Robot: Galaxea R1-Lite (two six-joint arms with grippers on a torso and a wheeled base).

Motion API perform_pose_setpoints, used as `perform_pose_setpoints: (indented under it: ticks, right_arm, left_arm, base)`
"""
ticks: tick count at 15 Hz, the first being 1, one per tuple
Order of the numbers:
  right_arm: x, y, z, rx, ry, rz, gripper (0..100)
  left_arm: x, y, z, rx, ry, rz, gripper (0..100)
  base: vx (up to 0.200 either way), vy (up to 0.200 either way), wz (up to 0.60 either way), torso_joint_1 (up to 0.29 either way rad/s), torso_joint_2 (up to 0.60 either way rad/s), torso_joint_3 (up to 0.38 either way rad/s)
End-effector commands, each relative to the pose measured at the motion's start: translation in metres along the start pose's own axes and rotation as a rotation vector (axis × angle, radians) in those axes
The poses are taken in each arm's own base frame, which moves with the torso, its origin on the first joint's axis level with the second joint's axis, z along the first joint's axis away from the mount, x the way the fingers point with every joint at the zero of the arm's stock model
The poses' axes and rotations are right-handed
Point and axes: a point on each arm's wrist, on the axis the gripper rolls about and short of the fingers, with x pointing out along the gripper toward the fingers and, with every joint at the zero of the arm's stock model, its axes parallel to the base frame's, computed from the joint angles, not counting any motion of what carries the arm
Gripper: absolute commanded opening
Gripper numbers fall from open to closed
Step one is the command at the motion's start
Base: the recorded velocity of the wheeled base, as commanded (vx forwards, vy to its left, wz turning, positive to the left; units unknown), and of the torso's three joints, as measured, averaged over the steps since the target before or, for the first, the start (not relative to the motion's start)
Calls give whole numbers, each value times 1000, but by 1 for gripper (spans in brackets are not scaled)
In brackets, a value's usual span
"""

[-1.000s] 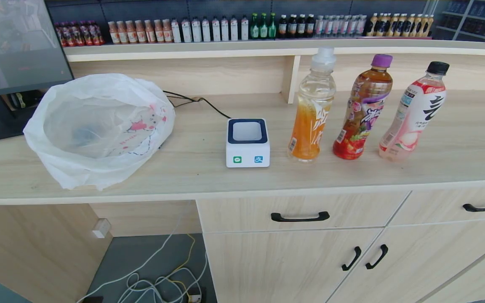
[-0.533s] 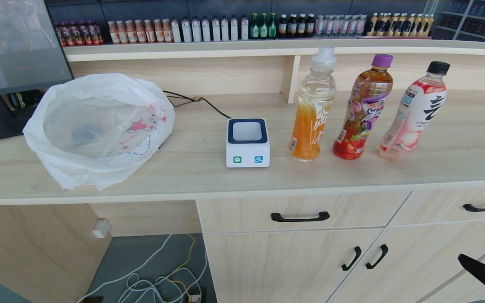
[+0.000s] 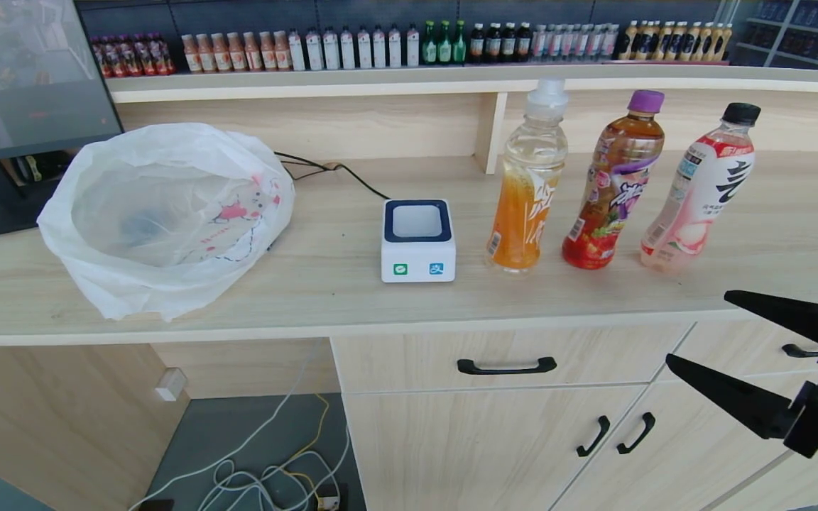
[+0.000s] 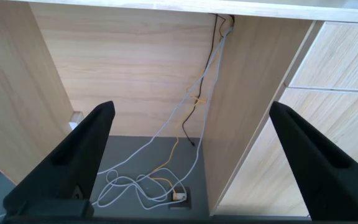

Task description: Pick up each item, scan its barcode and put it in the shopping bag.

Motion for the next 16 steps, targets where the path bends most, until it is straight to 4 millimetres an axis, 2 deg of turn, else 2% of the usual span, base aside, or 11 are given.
perform_pose_setpoints:
  ticks: [1, 7, 9, 11, 16]
  right_arm:
    - [31, -4, -5, 2, 13, 23, 100]
    - [74, -1, -3, 41, -131, -20, 100]
    - [93, 8, 13, 56, -221, -93, 100]
    - [106, 30, 33, 162, -280, -81, 100]
    - [123, 39, 29, 163, -268, -75, 100]
  left_arm:
    - [0, 0, 0, 0, 0, 0, 100]
    - [0, 0, 0, 0, 0, 0, 100]
    - [0, 0, 0, 0, 0, 0, 100]
    - [0, 0, 0, 0, 0, 0, 100]
    - [0, 0, 0, 0, 0, 0, 100]
  base:
    - [0, 0, 0, 0, 0, 0]
    - [0, 0, 0, 0, 0, 0]
    - [0, 0, 0, 0, 0, 0]
    - [0, 0, 0, 0, 0, 0]
    - [0, 0, 0, 0, 0, 0]
